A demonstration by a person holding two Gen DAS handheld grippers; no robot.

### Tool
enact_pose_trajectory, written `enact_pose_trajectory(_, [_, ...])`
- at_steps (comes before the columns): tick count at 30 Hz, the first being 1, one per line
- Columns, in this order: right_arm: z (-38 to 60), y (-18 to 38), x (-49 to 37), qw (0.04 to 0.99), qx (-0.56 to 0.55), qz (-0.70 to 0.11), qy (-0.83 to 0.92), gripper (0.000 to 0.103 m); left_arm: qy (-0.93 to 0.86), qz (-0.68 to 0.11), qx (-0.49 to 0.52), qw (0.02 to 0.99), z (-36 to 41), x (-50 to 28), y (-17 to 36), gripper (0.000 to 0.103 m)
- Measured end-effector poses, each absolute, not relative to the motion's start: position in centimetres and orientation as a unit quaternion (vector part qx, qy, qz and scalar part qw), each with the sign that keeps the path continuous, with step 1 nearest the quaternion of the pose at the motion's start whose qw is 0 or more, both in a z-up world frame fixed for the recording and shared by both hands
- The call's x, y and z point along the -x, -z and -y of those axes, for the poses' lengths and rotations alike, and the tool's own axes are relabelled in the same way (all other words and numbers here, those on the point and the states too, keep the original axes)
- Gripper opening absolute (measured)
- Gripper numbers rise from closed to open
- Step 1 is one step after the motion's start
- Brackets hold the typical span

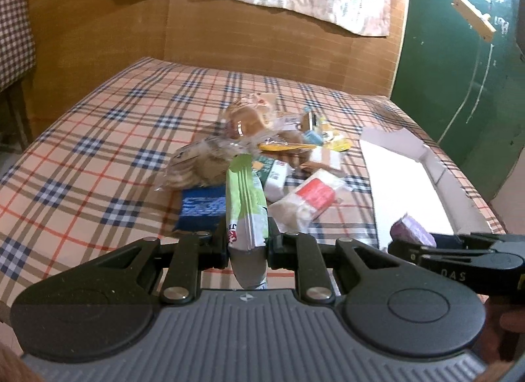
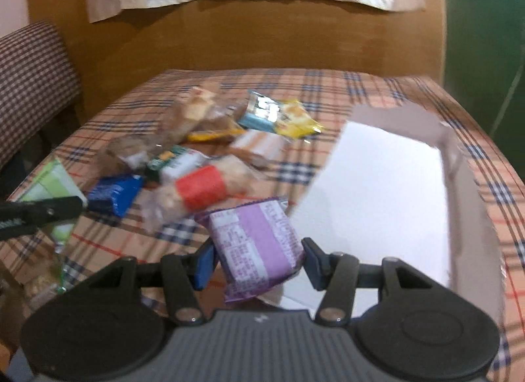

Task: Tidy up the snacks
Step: 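Carry both packs into the white box and open both tools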

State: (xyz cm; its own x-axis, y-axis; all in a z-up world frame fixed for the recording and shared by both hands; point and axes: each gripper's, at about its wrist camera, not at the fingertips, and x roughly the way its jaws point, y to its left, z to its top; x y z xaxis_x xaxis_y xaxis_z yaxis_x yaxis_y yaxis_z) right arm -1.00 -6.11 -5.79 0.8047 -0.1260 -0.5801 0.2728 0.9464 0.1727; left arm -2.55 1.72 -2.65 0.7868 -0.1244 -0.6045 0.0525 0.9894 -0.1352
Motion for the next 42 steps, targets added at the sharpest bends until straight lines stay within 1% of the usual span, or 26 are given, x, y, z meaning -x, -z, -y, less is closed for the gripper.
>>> enact_pose_trajectory(3, [7.1,6.3,2.3,0.935,-0.139,-0.305,0.120,0.050,0.054,-0.323,0.055,0.943,-1.3,2.5,2.6,0.022])
enact_pose_trajectory(9, [8.0,5.9,5.1,0.937,-0.144,-0.290,0.130,0.049,0.072,-0.324,0.047,0.942,0.2,2.2,2.0,0.022])
enact_pose_trajectory(16, [8.9,4.1,7.3,0.948,-0.163,-0.242,0.132,0.049,0.102,-0.319,0.036,0.942,2.3,1.7,1.0,0.022])
enact_pose_trajectory(27, [11.4,2.0,8.3,0.951,-0.167,-0.200,0.167,0.049,0.162,-0.312,0.022,0.936,7.1,-0.1,-1.3,0.022])
enact_pose_trajectory(36, [14.1,0.3,8.3,0.948,-0.171,-0.181,0.196,0.049,0.209,-0.324,-0.007,0.923,12.7,-2.7,-1.7,0.022])
enact_pose_trajectory(42, [16.5,-0.6,7.8,0.945,-0.182,-0.171,0.210,0.049,0.222,-0.339,-0.010,0.914,14.6,-5.0,-1.6,0.022])
